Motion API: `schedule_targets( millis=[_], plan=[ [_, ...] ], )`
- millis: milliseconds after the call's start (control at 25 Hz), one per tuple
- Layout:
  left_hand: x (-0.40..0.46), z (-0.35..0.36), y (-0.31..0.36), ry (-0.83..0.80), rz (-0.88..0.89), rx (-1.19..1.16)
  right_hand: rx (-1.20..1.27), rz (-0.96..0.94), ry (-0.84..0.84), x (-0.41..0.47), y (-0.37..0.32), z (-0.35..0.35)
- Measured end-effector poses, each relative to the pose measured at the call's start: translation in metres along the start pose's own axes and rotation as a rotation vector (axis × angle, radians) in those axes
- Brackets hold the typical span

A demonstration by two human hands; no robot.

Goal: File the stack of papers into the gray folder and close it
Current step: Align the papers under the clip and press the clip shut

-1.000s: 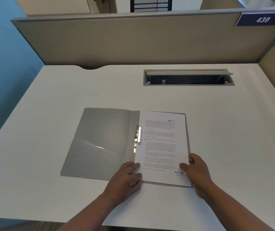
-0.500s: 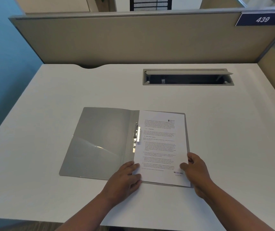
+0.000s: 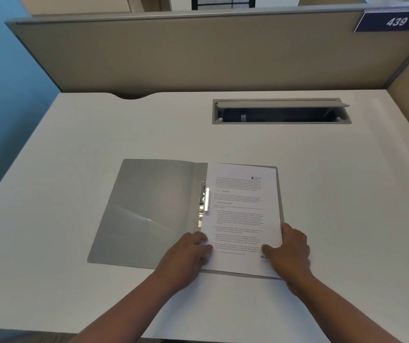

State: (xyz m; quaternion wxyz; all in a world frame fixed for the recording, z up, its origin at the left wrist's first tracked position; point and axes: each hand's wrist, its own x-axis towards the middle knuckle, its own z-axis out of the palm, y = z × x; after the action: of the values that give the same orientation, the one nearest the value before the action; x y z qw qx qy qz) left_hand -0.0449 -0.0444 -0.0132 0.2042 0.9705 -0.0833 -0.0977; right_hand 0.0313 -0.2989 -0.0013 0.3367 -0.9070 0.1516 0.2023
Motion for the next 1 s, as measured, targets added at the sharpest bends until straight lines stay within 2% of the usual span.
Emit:
schedule_targets(
  millis=[120, 240, 400, 520, 560, 680, 720, 760, 880, 1000],
  plan=[
    [0.005, 0.001, 0.000, -0.082, -0.050, 0.038, -0.337, -0.214, 0.051, -0.003, -0.009, 0.005],
    [0.008, 0.007, 0.011, -0.112, -0.052, 0.036, -0.527, -0.432, -0.053, 0.009, -0.027, 0.011],
    [0.014, 0.007, 0.032, -0.129, -0.052, 0.063, -0.679, -0.461, -0.254, 0.029, -0.051, 0.015],
    [0.024, -0.009, 0.037, -0.183, -0.057, 0.105, -0.724, -0.438, -0.304, 0.037, -0.056, 0.017],
    [0.032, -0.018, 0.038, -0.155, -0.044, 0.104, -0.734, -0.441, -0.303, 0.038, -0.056, 0.017],
    [0.074, -0.043, 0.031, 0.158, 0.038, 0.087, -0.754, -0.455, -0.288, 0.038, -0.056, 0.019],
    [0.094, -0.050, 0.026, 0.214, 0.042, 0.104, -0.753, -0.457, -0.283, 0.038, -0.055, 0.019],
    [0.113, -0.055, 0.019, 0.177, 0.014, 0.121, -0.753, -0.460, -0.279, 0.038, -0.055, 0.019],
    [0.157, -0.058, -0.005, -0.117, -0.107, 0.212, -0.769, -0.469, -0.297, 0.037, -0.059, 0.018],
    [0.170, -0.053, -0.023, -0.204, -0.119, 0.217, -0.795, -0.472, -0.327, 0.037, -0.065, 0.017]
  ],
)
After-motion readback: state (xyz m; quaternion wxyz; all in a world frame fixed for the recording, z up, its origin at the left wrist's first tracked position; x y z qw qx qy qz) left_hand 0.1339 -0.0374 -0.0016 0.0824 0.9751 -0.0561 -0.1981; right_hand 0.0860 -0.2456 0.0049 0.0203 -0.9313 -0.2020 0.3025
